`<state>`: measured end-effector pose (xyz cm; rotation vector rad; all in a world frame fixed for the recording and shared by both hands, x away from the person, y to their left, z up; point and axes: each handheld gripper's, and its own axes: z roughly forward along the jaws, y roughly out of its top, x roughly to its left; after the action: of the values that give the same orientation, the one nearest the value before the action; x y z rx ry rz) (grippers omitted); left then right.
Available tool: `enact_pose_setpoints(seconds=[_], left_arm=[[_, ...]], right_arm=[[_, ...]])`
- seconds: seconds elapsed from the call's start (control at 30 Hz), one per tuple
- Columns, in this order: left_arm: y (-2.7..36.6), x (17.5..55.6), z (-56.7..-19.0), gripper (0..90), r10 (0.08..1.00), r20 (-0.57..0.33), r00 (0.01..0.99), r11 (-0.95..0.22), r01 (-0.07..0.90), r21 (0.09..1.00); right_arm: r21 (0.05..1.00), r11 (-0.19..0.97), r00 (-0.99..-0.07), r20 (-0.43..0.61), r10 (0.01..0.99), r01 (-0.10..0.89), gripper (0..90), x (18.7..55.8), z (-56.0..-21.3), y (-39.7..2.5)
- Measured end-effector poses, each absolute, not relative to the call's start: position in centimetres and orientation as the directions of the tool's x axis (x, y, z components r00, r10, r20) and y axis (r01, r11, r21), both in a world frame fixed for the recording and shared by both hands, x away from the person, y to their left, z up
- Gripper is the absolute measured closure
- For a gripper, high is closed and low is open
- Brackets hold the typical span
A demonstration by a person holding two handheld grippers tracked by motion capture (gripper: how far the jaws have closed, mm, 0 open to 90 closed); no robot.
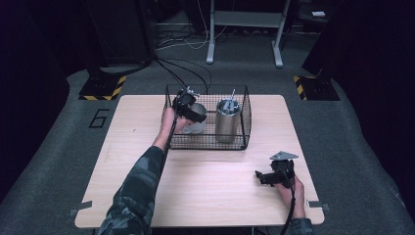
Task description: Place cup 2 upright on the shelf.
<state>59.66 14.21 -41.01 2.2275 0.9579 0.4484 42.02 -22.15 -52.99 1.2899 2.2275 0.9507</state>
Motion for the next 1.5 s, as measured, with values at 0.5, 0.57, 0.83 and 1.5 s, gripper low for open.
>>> enact_pose_setpoints(seconds=[0.5,0.57,0.83,1.5], left_arm=[[13.9,60.0,-42.1,5.9,0.743,0.048,0.667,-0.526,0.539,0.658],[14.0,60.1,-42.2,5.9,0.749,0.036,0.662,-0.514,0.545,0.663],[14.5,60.3,-42.3,5.7,0.77,0.0,0.638,-0.48,0.579,0.659],[14.5,59.6,-41.1,0.0,0.791,0.003,0.612,-0.447,0.575,0.685]], right_arm=[[0.723,0.344,-0.497,-0.001,0.868,0.599,0.0,42.0,-53.0,-22.1],[0.723,0.344,-0.497,-0.001,0.868,0.599,0.0,42.0,-53.0,-22.1],[0.723,0.345,-0.498,-0.001,0.867,0.599,0.0,42.0,-53.0,-22.2],[0.723,0.345,-0.498,-0.002,0.867,0.598,0.0,42.0,-53.0,-22.2]])
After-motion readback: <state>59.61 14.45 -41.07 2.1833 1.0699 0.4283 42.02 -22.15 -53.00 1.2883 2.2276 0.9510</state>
